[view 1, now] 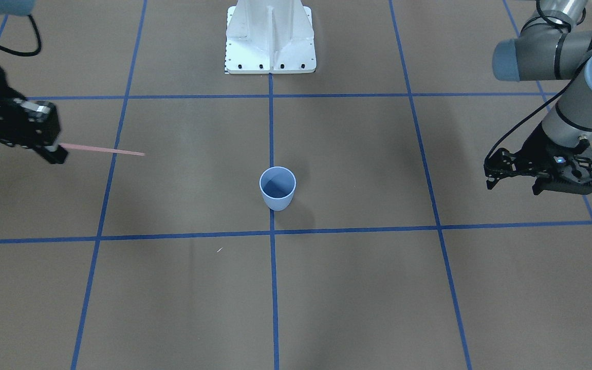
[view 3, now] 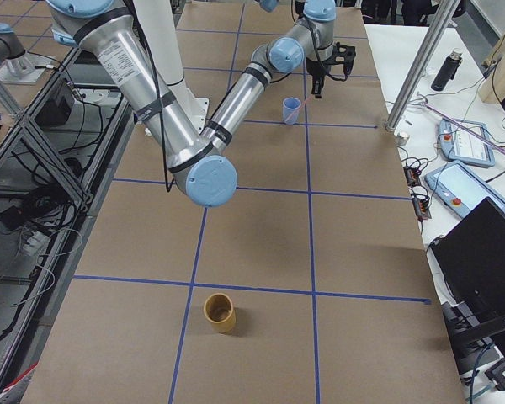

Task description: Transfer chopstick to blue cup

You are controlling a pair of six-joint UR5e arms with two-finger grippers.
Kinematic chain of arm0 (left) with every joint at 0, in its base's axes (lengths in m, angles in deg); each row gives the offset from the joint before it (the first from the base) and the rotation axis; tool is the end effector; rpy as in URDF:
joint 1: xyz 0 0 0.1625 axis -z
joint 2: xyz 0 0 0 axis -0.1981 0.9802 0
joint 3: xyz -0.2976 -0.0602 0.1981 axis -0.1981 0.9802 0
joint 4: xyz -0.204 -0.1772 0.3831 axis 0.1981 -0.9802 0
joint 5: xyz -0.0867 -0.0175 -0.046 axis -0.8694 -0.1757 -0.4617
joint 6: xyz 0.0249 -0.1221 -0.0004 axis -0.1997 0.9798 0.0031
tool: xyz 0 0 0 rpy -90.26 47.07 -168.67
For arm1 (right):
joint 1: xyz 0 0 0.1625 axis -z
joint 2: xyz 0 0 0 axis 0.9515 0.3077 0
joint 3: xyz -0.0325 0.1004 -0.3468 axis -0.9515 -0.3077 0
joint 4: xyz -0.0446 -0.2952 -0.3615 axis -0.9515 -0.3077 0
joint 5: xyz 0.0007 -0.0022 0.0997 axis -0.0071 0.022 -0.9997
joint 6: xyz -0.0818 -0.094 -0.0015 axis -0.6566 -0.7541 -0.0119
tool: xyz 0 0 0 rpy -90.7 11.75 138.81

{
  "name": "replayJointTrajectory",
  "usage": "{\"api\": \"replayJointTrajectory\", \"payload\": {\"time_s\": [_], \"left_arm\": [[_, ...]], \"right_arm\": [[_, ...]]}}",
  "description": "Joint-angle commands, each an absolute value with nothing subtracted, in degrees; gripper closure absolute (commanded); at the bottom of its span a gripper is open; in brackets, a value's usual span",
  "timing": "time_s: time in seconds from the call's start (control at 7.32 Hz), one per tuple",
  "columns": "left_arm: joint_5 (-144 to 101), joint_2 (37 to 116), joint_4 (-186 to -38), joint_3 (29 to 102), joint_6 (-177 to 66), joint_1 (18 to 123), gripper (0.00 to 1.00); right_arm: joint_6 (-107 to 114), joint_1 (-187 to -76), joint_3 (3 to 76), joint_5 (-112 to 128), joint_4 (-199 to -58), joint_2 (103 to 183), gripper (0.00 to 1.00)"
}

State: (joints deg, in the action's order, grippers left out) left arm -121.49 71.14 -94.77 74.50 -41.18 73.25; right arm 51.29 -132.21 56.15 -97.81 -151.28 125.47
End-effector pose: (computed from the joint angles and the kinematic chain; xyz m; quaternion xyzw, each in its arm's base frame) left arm 0.2428 -0.5969 0.3651 0.1132 0.3606 0.0687 0.9233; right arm -0.2530 -0.5511 0.0627 0.0396 -0.4881 0.1246 0.8629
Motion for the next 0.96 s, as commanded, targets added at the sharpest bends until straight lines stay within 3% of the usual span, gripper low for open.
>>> {"api": "replayJointTrajectory", "payload": {"time_s": [0.0,0.14,0.82], "left_arm": [[-121.53,70.67,-94.85,74.24,-41.60,73.04,0.02],[-121.53,70.67,-94.85,74.24,-41.60,73.13,0.02],[-121.53,70.76,-95.11,73.97,-41.60,73.04,0.02]], "right_arm": [[64.06,-122.92,46.17,-89.07,-142.09,116.89,1.00],[67.58,-120.36,40.01,-85.98,-137.25,113.28,1.00],[68.15,-119.19,38.63,-85.68,-136.24,112.62,1.00]]}}
